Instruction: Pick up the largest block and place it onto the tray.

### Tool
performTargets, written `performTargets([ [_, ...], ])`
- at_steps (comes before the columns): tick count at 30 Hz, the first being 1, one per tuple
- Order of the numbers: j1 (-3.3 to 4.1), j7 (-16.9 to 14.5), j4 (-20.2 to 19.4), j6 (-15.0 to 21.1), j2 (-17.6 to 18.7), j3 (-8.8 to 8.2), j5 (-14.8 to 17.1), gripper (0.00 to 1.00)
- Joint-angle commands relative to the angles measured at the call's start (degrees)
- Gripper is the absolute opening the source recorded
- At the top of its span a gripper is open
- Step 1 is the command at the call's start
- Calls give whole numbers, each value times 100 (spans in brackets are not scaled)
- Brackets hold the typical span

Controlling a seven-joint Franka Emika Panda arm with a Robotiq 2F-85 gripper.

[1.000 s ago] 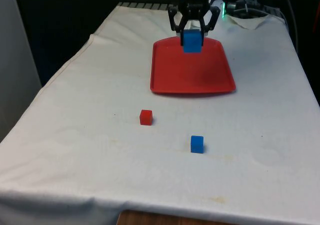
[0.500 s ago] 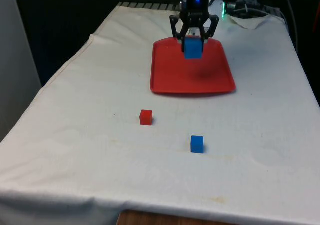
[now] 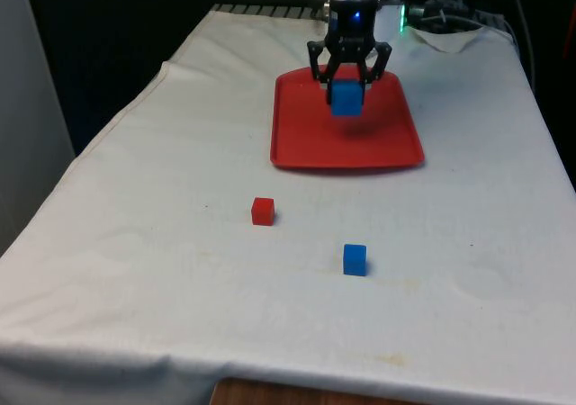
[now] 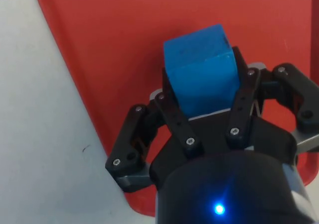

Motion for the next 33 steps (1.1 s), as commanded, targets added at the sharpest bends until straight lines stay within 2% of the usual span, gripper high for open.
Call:
performTargets([
  [1, 6, -86, -86, 120, -57, 63, 138, 0],
  [2, 0, -86, -103, 160, -29, 74, 149, 0],
  [3, 0, 0, -17, 86, 69, 11, 11, 0],
  [4, 0, -86, -109, 178, 6, 92, 166, 0],
  [10, -34, -86, -92, 223, 252, 189, 269, 0],
  [11, 0, 0, -6, 178, 367, 80, 115, 0],
  [12, -34, -80, -80, 212, 286, 189, 264, 0],
  [15, -40, -57, -40, 189, 395, 206, 252, 2],
  [18, -46, -46, -23, 183, 453, 218, 246, 26],
  [19, -46, -40, -11, 183, 470, 218, 246, 46],
  [20, 0, 29, 40, 183, 590, 126, 138, 56],
  [21, -46, -40, -11, 183, 476, 218, 246, 56],
  [23, -46, -34, -11, 183, 481, 218, 246, 75],
  [24, -46, -34, -11, 178, 487, 218, 246, 90],
  [25, -46, -34, -11, 178, 487, 218, 246, 98],
  [29, -46, -34, -11, 178, 493, 218, 246, 100],
  [30, 0, 29, 46, 183, 602, 132, 138, 100],
  [31, -40, -34, -11, 178, 493, 218, 241, 100],
  [33, -34, -23, 0, 160, 481, 189, 218, 100],
])
